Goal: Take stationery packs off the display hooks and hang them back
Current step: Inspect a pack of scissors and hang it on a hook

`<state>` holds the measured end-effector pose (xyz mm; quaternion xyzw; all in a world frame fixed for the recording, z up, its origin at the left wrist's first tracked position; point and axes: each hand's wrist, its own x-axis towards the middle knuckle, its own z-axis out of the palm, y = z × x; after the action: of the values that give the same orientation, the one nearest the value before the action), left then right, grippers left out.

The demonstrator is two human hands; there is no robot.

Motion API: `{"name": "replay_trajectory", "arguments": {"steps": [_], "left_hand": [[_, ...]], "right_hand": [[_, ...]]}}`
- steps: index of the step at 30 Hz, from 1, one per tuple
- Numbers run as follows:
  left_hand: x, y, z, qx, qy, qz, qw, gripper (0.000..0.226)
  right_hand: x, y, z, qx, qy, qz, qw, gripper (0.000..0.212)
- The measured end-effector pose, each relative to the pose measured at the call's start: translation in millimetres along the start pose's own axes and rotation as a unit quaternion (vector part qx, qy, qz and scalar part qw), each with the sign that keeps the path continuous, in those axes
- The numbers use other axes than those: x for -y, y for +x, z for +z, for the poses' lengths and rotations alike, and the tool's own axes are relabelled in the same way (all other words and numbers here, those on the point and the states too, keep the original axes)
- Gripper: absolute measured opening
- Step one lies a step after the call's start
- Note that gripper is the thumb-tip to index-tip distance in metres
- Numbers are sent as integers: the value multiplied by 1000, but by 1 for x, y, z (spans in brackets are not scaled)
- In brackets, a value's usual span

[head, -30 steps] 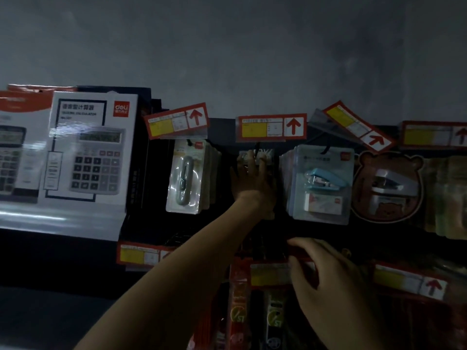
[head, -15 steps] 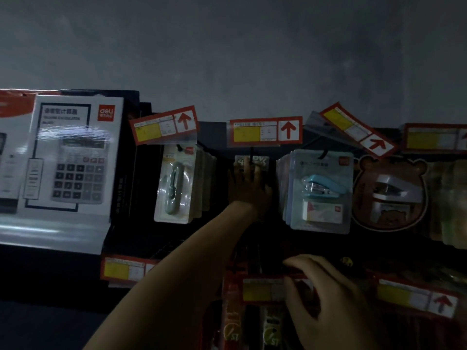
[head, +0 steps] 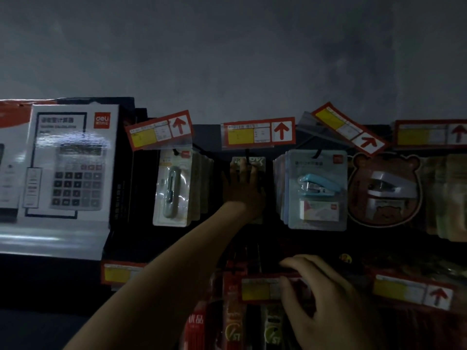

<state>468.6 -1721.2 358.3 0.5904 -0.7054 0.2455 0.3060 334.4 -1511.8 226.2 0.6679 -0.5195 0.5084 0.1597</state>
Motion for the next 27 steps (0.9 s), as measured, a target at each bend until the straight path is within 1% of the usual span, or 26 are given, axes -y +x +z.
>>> {"name": "replay_trajectory", "arguments": {"steps": [3, 5, 7, 9, 11, 13, 17, 21, 24, 27], "left_hand": [[-1, -7, -4, 14, 18, -8, 1000, 74], [-1, -12, -5, 24, 20, -9, 999, 79], [0, -17, -5, 28, 19, -4, 999, 82], [0, -21, -7, 25, 15, 2, 1000, 83], [-1, -27, -13, 28, 15, 6, 999, 85], [-2, -36, -22, 39, 6, 18, 999, 85], [-5, -64, -45, 45, -14, 62, 997, 81], [-11, -105, -73, 33, -14, 66, 997, 76], [-16, -140, -95, 13, -7, 81, 997, 71], [-16, -174, -107, -15, -5, 89, 996, 66]], "right_hand": [[2, 0, 0, 8, 4, -1, 1000, 24], [4, 1, -1, 26, -4, 5, 1000, 22], [5, 2, 0, 23, -8, 5, 1000, 21], [7, 3, -1, 36, -18, 22, 999, 24], [7, 2, -1, 34, -15, 13, 999, 23], [5, 1, -1, 50, -10, 8, 999, 23], [2, 2, -8, 85, 41, 11, 995, 20], [5, 3, -18, 104, 90, 27, 990, 30], [5, -1, -20, 83, 139, 27, 986, 37], [4, -5, -17, 51, 182, 23, 982, 34]]}}
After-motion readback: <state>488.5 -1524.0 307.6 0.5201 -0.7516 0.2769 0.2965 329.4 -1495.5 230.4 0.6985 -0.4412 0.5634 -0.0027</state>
